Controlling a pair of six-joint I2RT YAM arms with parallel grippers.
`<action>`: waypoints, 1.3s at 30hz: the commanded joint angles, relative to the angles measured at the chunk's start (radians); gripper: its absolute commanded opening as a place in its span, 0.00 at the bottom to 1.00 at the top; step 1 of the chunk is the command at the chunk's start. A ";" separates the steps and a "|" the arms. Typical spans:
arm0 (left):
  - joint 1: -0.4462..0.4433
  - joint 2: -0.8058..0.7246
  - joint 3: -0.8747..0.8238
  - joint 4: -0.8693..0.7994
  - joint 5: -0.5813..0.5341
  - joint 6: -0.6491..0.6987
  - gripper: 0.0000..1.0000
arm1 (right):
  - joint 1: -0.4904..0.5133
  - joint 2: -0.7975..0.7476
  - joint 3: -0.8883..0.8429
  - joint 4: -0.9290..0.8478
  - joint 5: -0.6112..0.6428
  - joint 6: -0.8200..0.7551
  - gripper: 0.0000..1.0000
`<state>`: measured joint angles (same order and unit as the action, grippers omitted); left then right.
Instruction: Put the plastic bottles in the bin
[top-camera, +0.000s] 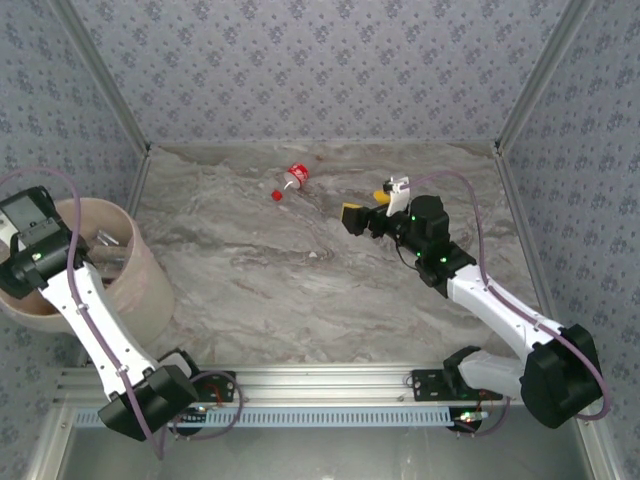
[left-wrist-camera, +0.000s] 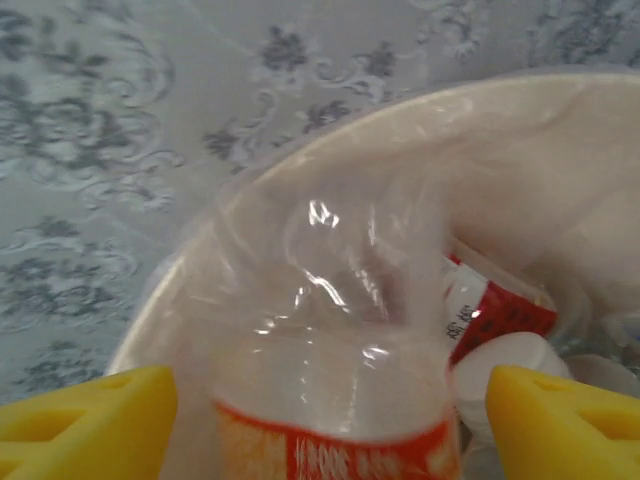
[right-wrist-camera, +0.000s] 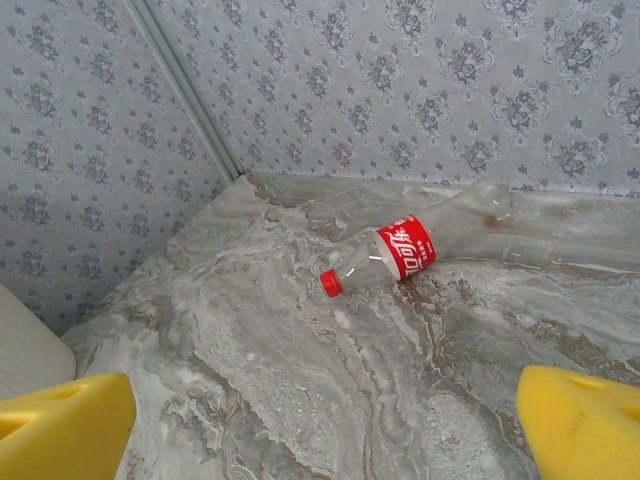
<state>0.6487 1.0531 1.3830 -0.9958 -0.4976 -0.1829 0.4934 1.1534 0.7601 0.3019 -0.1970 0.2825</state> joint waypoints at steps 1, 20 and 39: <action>0.008 -0.003 0.076 -0.043 0.096 -0.033 0.90 | 0.006 -0.001 0.024 -0.011 0.022 -0.023 1.00; -0.308 0.018 0.215 -0.011 0.364 -0.231 0.98 | 0.024 -0.041 -0.027 -0.085 0.183 0.013 1.00; -0.770 0.088 0.055 0.412 0.634 -0.341 0.98 | -0.024 0.064 0.013 -0.203 0.303 0.225 1.00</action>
<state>-0.0956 1.1366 1.4765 -0.7280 0.0654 -0.4919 0.4801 1.1725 0.7391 0.1680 0.0906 0.4358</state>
